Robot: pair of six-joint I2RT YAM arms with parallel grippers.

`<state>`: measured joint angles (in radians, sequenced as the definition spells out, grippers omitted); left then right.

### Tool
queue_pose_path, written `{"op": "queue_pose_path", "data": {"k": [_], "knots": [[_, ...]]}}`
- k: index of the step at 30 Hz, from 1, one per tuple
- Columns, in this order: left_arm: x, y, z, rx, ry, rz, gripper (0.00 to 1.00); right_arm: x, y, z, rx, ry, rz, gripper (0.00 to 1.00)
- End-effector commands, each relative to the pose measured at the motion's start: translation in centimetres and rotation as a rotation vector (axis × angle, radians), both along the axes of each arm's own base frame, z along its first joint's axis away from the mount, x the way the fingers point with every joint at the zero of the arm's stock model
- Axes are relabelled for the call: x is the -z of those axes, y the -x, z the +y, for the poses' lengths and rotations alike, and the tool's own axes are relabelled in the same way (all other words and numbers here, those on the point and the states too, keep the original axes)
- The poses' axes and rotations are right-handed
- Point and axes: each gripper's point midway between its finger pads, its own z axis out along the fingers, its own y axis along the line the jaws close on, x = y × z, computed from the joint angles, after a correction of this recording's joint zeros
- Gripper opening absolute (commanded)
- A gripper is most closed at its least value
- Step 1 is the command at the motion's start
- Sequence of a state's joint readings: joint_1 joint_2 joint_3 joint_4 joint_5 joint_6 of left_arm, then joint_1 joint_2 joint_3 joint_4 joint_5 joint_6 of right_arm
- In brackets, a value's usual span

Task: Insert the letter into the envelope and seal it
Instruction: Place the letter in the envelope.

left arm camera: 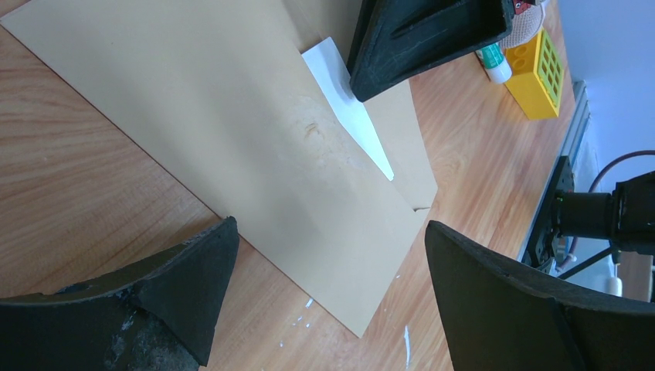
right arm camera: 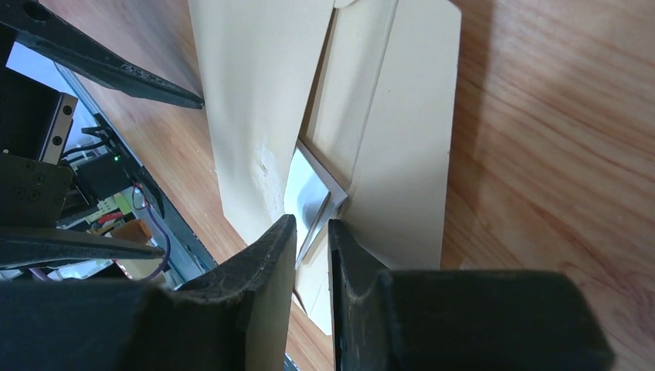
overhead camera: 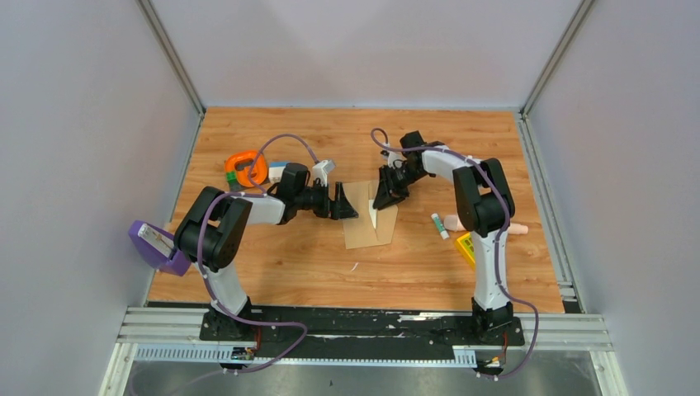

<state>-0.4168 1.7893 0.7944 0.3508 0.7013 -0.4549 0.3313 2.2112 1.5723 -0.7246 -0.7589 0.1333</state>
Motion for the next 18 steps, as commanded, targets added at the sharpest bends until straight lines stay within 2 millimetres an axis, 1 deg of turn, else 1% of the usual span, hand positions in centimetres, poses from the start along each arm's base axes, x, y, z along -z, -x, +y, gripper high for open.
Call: {"op": "queue_pose_path", "data": {"k": [1,6,12,18], "knots": [[0.1,0.5,0.1,0.006,-0.021,0.003,1.00,-0.2,-0.6,1.1,-0.007,-0.036,0.007,0.23],[0.1,0.5,0.1,0.005,-0.021,0.002,1.00,-0.1,-0.2,1.6,-0.021,-0.045,0.016,0.23],[0.3,0.5,0.1,0.006,-0.022,0.007,1.00,-0.2,-0.4,1.9,-0.020,-0.058,0.022,0.23],[0.3,0.5,0.1,0.007,-0.022,0.008,1.00,0.0,0.1,2.6,-0.035,-0.071,0.041,0.23]]}}
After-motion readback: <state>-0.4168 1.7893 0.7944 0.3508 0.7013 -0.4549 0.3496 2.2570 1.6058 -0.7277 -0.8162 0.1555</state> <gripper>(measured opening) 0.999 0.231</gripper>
